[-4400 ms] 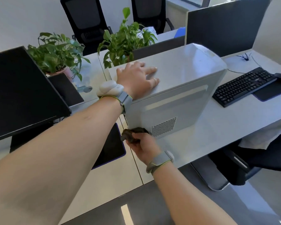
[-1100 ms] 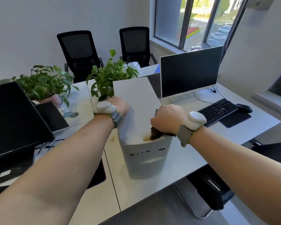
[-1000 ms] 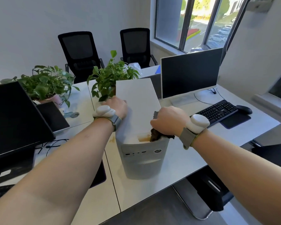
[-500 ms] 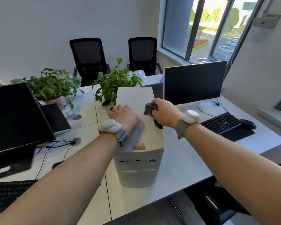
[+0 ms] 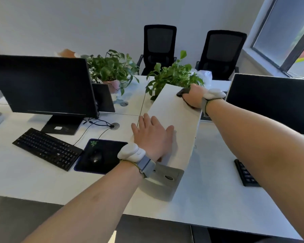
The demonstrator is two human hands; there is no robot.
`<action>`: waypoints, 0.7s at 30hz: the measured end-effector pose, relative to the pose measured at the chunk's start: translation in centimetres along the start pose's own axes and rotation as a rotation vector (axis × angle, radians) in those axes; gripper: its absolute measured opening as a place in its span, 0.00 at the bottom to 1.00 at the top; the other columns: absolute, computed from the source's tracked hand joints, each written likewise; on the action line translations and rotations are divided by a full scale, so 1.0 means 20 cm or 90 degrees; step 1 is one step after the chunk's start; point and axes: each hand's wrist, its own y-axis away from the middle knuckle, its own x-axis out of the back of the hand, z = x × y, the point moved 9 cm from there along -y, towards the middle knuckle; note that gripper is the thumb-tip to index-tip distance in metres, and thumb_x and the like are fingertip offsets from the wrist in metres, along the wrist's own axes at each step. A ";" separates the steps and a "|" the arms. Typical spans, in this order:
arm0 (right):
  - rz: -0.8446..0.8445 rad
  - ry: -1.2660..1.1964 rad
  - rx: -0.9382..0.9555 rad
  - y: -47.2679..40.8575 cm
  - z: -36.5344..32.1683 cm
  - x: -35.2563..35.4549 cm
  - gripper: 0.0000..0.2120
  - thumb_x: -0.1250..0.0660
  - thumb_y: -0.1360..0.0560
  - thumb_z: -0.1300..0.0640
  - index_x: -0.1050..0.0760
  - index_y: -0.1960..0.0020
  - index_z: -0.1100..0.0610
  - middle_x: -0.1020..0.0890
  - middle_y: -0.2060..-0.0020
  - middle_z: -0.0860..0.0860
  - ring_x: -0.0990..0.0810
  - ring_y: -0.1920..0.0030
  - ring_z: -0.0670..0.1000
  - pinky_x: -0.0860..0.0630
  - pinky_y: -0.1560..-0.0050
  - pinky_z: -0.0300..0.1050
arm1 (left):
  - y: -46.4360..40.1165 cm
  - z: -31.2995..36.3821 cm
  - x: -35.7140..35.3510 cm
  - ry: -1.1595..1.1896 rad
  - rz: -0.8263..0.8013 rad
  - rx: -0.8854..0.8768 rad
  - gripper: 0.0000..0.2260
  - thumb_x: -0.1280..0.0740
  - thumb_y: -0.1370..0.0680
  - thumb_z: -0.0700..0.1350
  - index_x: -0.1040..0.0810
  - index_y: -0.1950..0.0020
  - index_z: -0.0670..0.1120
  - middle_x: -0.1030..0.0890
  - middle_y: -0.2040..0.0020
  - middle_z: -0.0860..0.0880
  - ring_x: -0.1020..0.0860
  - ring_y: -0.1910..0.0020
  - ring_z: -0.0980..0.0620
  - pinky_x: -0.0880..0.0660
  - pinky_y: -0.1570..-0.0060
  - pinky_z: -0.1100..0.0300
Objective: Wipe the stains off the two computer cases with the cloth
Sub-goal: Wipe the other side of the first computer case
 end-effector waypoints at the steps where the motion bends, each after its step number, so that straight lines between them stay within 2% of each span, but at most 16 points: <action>1: -0.013 -0.010 -0.001 0.00 -0.01 0.01 0.22 0.43 0.20 0.45 0.30 0.35 0.60 0.21 0.41 0.59 0.22 0.46 0.62 0.24 0.41 0.56 | 0.01 0.00 0.02 -0.006 0.011 0.018 0.28 0.47 0.22 0.65 0.26 0.35 0.45 0.29 0.27 0.44 0.37 0.26 0.43 0.40 0.28 0.41; 4: -0.022 0.015 -0.007 0.02 -0.01 0.04 0.19 0.44 0.17 0.49 0.28 0.37 0.63 0.21 0.43 0.60 0.22 0.48 0.62 0.23 0.45 0.53 | 0.03 0.02 0.03 -0.030 0.034 0.032 0.30 0.45 0.23 0.68 0.26 0.34 0.46 0.29 0.27 0.45 0.36 0.25 0.44 0.39 0.28 0.41; 6: -0.014 0.032 -0.007 0.05 0.00 0.06 0.17 0.43 0.18 0.51 0.27 0.41 0.64 0.21 0.45 0.62 0.21 0.46 0.63 0.24 0.48 0.53 | 0.02 0.02 0.01 -0.035 0.020 -0.008 0.32 0.48 0.24 0.69 0.27 0.34 0.46 0.29 0.27 0.45 0.36 0.26 0.43 0.38 0.29 0.40; 8: -0.018 0.074 0.001 0.08 0.04 0.06 0.13 0.41 0.19 0.53 0.25 0.45 0.62 0.20 0.46 0.62 0.20 0.46 0.64 0.24 0.49 0.53 | -0.02 0.01 0.01 -0.018 -0.021 -0.073 0.30 0.49 0.24 0.69 0.28 0.38 0.47 0.29 0.30 0.45 0.36 0.28 0.43 0.37 0.31 0.40; 10: -0.034 0.133 -0.042 0.05 0.19 -0.01 0.18 0.43 0.22 0.50 0.25 0.40 0.59 0.22 0.44 0.59 0.20 0.46 0.63 0.23 0.44 0.57 | -0.06 0.01 0.02 0.004 -0.065 -0.146 0.25 0.49 0.23 0.68 0.30 0.44 0.49 0.29 0.34 0.47 0.35 0.31 0.45 0.37 0.33 0.41; 11: -0.044 0.141 -0.097 0.07 0.28 -0.02 0.24 0.43 0.28 0.47 0.26 0.37 0.58 0.22 0.42 0.58 0.22 0.45 0.63 0.25 0.41 0.61 | -0.09 0.01 0.02 0.009 -0.089 -0.188 0.24 0.50 0.23 0.68 0.31 0.44 0.50 0.30 0.32 0.47 0.36 0.29 0.45 0.37 0.31 0.40; 13: -0.063 0.100 -0.177 0.18 0.40 -0.01 0.32 0.41 0.36 0.48 0.29 0.33 0.59 0.23 0.42 0.59 0.23 0.41 0.65 0.27 0.41 0.62 | -0.14 0.02 0.02 0.011 -0.134 -0.266 0.25 0.50 0.19 0.66 0.30 0.33 0.50 0.35 0.22 0.47 0.41 0.22 0.47 0.43 0.25 0.40; 15: -0.057 0.032 -0.189 0.38 0.41 0.05 0.24 0.37 0.28 0.50 0.25 0.36 0.62 0.21 0.45 0.60 0.22 0.41 0.64 0.27 0.47 0.56 | -0.22 0.03 0.00 -0.014 -0.160 -0.334 0.25 0.50 0.15 0.61 0.37 0.21 0.52 0.43 0.17 0.48 0.48 0.18 0.48 0.50 0.21 0.42; 17: -0.059 0.035 -0.220 0.50 0.48 0.06 0.16 0.39 0.22 0.53 0.24 0.38 0.59 0.20 0.44 0.58 0.22 0.40 0.63 0.28 0.47 0.55 | -0.29 0.05 -0.02 -0.081 -0.169 -0.396 0.24 0.52 0.14 0.60 0.42 0.18 0.57 0.47 0.16 0.49 0.52 0.17 0.48 0.56 0.21 0.42; 19: -0.073 0.079 -0.271 0.67 0.53 0.10 0.11 0.39 0.22 0.54 0.26 0.41 0.52 0.22 0.47 0.53 0.21 0.47 0.59 0.28 0.46 0.55 | -0.36 0.09 -0.02 -0.147 -0.171 -0.442 0.25 0.55 0.15 0.63 0.46 0.17 0.62 0.50 0.15 0.50 0.54 0.17 0.48 0.60 0.21 0.39; 21: -0.093 0.113 -0.281 0.74 0.55 0.09 0.13 0.42 0.22 0.55 0.23 0.40 0.53 0.21 0.50 0.51 0.26 0.60 0.55 0.30 0.58 0.52 | -0.42 0.12 -0.01 -0.204 -0.162 -0.472 0.26 0.59 0.16 0.65 0.50 0.18 0.65 0.51 0.15 0.49 0.55 0.17 0.47 0.61 0.21 0.38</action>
